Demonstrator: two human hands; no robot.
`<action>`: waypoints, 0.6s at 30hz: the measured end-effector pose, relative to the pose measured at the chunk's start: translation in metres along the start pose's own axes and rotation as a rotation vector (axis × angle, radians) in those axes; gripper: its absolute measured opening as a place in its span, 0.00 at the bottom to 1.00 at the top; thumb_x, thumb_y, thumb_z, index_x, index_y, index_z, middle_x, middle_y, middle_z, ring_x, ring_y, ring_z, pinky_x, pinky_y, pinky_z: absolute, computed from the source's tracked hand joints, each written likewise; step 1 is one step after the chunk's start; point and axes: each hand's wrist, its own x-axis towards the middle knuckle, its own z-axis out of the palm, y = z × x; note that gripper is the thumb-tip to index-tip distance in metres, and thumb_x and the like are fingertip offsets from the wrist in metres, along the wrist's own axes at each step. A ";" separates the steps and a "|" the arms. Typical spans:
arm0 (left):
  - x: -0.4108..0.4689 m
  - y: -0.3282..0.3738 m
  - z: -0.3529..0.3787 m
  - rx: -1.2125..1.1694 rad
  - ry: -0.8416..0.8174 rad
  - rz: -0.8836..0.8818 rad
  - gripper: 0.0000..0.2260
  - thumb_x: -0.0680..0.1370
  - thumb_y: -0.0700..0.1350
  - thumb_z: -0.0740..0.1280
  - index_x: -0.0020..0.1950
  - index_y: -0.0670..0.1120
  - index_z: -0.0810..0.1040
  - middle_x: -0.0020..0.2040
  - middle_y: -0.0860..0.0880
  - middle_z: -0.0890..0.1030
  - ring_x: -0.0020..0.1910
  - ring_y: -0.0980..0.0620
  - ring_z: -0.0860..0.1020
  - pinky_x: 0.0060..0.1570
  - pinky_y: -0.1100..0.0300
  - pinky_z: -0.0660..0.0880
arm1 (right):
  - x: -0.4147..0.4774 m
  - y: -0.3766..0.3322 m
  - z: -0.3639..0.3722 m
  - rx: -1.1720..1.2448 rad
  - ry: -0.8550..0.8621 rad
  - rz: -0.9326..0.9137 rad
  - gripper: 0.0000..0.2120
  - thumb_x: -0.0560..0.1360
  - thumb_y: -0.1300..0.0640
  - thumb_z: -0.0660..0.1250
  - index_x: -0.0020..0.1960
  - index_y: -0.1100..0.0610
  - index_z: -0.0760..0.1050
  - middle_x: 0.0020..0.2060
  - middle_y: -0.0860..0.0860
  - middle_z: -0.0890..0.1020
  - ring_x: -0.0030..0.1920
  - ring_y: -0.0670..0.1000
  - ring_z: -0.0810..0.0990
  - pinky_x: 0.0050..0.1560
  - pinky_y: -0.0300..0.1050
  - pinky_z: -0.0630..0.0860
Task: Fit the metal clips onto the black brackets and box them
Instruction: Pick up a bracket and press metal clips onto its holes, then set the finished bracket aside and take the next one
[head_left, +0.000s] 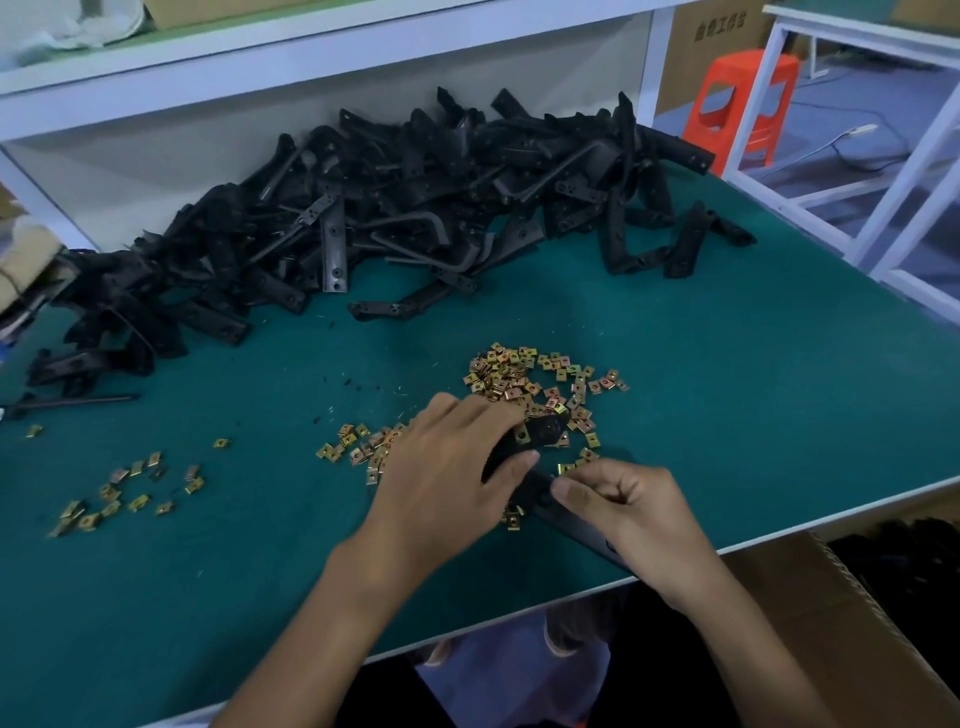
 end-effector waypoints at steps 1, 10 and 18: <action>-0.001 0.000 0.001 0.001 0.004 0.010 0.11 0.79 0.56 0.66 0.55 0.50 0.77 0.48 0.54 0.80 0.45 0.49 0.73 0.43 0.54 0.74 | 0.000 0.001 0.000 -0.002 0.005 -0.006 0.05 0.77 0.54 0.73 0.42 0.50 0.85 0.23 0.47 0.68 0.25 0.44 0.60 0.27 0.38 0.58; -0.009 -0.005 0.004 -0.235 0.081 -0.174 0.17 0.75 0.60 0.70 0.57 0.50 0.79 0.51 0.56 0.79 0.50 0.54 0.73 0.50 0.62 0.69 | -0.008 0.003 -0.001 0.137 0.126 -0.013 0.10 0.68 0.43 0.74 0.43 0.48 0.85 0.23 0.46 0.69 0.26 0.46 0.61 0.27 0.37 0.58; 0.004 0.050 0.029 -0.258 -0.022 0.119 0.18 0.79 0.59 0.63 0.61 0.49 0.79 0.53 0.51 0.83 0.50 0.48 0.77 0.48 0.56 0.72 | -0.091 0.004 -0.041 0.161 0.328 0.071 0.04 0.73 0.48 0.76 0.44 0.48 0.85 0.28 0.46 0.76 0.31 0.43 0.72 0.34 0.37 0.68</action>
